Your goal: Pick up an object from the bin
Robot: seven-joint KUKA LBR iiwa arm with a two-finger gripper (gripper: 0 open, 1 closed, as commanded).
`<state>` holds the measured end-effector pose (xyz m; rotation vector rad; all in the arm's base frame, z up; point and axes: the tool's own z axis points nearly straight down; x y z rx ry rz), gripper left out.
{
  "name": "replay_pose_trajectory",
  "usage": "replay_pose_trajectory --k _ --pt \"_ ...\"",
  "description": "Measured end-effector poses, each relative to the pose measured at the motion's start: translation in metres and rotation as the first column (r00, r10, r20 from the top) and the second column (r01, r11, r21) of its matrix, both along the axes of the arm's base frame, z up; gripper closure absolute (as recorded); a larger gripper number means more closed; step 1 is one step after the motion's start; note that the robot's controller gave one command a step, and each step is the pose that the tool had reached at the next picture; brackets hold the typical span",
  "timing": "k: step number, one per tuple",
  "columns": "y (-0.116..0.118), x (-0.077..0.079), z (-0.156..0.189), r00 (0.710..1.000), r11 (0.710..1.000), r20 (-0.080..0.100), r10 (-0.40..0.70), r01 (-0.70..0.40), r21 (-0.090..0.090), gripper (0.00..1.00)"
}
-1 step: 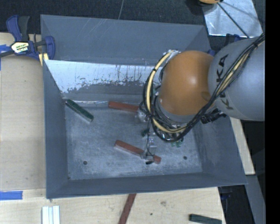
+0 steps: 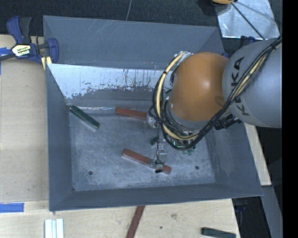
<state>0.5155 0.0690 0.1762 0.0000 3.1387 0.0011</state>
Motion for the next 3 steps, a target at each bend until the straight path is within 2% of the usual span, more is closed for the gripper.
replay_pose_trajectory --k 1,2,3 --pt "0.001 0.012 -0.043 0.997 0.997 0.005 0.080 -0.080 -0.001 0.00" --pt "-0.018 0.013 -0.103 0.996 0.996 0.000 -0.085 0.085 0.001 1.00" --pt "-0.018 0.013 -0.103 0.996 0.996 0.000 -0.086 0.086 0.001 1.00"
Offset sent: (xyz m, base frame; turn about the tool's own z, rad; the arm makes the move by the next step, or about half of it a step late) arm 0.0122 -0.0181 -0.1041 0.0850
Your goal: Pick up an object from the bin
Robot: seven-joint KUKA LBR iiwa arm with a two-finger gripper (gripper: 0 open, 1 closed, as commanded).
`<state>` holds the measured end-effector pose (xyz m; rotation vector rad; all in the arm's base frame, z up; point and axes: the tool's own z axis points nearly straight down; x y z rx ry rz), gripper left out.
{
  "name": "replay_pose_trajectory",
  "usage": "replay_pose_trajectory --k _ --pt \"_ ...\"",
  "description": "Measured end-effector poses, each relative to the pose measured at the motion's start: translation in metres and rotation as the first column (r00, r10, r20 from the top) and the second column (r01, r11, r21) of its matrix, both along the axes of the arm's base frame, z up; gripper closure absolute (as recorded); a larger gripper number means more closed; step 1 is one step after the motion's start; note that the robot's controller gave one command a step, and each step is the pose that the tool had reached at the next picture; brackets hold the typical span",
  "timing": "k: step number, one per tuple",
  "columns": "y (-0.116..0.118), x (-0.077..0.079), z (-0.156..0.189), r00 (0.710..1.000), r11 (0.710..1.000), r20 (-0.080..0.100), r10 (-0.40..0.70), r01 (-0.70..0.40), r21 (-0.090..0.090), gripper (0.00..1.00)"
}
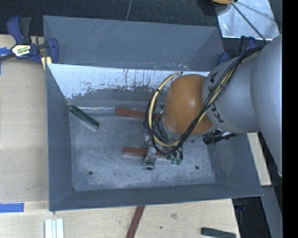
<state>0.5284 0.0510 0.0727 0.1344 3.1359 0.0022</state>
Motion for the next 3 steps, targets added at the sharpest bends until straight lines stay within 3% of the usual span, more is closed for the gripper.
replay_pose_trajectory --k 1,2,3 --pt "0.002 0.020 0.124 1.000 1.000 0.000 0.003 -0.003 -0.001 1.00" --pt "0.002 0.020 0.124 1.000 1.000 0.000 0.003 -0.003 -0.001 1.00" --pt "-0.003 0.019 0.140 0.996 0.996 -0.007 0.089 -0.089 -0.001 1.00"
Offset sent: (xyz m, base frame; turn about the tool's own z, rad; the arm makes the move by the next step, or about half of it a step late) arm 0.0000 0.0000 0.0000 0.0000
